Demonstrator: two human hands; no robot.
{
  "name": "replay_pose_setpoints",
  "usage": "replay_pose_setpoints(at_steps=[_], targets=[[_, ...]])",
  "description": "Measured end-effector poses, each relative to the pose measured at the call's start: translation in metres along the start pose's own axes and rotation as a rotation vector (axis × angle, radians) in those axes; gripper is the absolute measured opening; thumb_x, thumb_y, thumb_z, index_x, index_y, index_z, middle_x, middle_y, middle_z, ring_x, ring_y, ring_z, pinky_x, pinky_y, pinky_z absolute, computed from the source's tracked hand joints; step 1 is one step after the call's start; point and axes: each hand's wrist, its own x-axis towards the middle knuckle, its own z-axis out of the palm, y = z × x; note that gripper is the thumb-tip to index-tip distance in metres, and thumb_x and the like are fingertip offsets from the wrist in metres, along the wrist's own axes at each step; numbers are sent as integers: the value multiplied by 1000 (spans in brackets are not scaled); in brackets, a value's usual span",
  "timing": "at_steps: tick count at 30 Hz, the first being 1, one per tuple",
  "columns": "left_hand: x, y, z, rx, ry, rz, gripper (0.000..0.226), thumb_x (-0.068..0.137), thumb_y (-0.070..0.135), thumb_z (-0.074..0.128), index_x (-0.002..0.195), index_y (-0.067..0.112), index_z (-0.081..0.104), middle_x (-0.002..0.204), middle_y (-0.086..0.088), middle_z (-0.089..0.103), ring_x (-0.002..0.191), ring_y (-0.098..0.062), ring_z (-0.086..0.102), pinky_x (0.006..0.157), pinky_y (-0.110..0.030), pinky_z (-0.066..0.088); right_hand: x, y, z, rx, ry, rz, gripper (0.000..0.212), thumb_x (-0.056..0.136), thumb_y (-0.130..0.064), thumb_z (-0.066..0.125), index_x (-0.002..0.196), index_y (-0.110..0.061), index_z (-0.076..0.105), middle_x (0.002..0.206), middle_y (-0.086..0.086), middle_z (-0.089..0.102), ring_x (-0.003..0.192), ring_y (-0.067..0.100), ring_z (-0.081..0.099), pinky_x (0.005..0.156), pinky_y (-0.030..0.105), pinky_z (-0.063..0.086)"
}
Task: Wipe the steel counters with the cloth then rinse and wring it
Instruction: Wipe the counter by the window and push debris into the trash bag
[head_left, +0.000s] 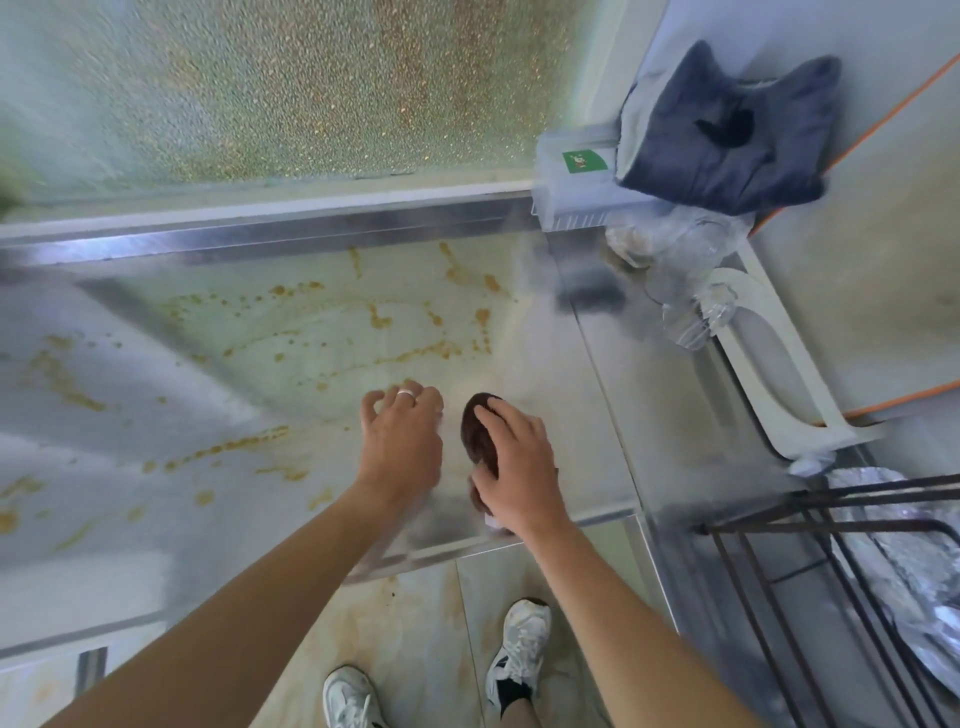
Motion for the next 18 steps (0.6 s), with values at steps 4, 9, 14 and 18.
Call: replay_pose_setpoints(at_steps=[4, 9, 14, 18], targets=[[32, -15, -10, 36, -85, -61, 45, 82, 29, 73, 123, 24, 55, 133, -4, 53, 124, -23, 50, 108, -41, 23, 19, 36, -29, -205, 194, -19, 54, 81, -15, 70, 134, -11, 60, 135, 9, 55, 117, 29, 52, 94, 45, 51], [59, -17, -13, 101, -146, -115, 61, 78, 37, 80, 129, 23, 50, 134, -4, 50, 128, -23, 46, 109, -44, 26, 31, 55, -4, -313, 177, 352, 70, 97, -38, 50, 158, -10, 29, 166, 14, 23, 153, 35, 20, 118, 59, 24], [69, -17, -5, 81, -161, -133, 49, 81, 24, 75, 124, 22, 51, 126, -2, 55, 125, -23, 47, 110, -47, 26, 62, 54, 2, -293, 145, 280, 68, 98, -32, 48, 159, -10, 27, 168, 13, 19, 156, 33, 14, 123, 55, 22], [69, -18, -2, 77, -135, -135, 46, 79, 23, 75, 119, 24, 53, 122, -1, 56, 120, -23, 51, 109, -48, 26, 93, 58, 4, -268, 67, 196, 67, 99, -29, 44, 161, -13, 23, 170, 9, 13, 157, 29, 10, 123, 51, 20]])
